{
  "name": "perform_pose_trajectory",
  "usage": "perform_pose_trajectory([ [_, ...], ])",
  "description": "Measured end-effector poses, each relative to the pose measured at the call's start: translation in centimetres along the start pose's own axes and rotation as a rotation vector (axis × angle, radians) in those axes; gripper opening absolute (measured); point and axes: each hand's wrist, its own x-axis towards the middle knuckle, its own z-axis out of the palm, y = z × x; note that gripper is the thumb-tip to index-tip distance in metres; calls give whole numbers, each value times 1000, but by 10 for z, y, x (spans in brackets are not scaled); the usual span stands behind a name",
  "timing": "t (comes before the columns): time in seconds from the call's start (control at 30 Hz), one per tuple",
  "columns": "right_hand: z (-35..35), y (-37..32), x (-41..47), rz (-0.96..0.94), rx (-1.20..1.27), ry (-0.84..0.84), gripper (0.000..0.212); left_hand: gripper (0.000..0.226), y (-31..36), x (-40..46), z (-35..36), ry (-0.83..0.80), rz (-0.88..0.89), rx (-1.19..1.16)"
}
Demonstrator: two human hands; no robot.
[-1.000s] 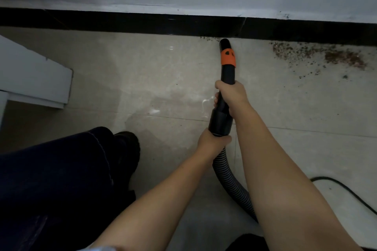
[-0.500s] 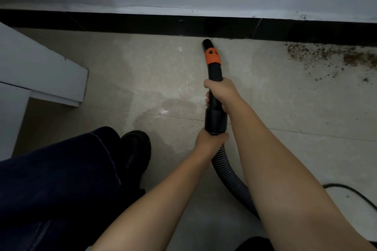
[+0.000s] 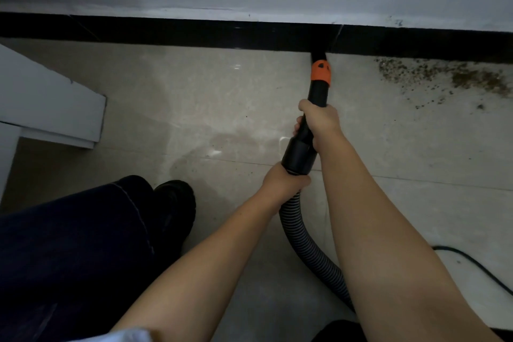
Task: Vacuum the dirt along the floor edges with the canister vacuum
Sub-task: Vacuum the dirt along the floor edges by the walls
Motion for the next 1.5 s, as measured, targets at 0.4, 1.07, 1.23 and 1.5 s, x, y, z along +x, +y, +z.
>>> perform_pose_trajectory([
  [0.4,13,1,-2,4,-73,-77,16,29,-10,1,1,52,-43,-100],
  [1.07,-13,6,-11,19,-155,-114,10,37,-20,-10,31,28,-52,-164],
  [1.23,-61,3,-8,22,-123,-54,16,37,-14,-17,72,-37,-40,-116],
  [1.5,-81,20,-17,32,-104,-74,13,35,-26,-33,88,-9,-60,-69],
])
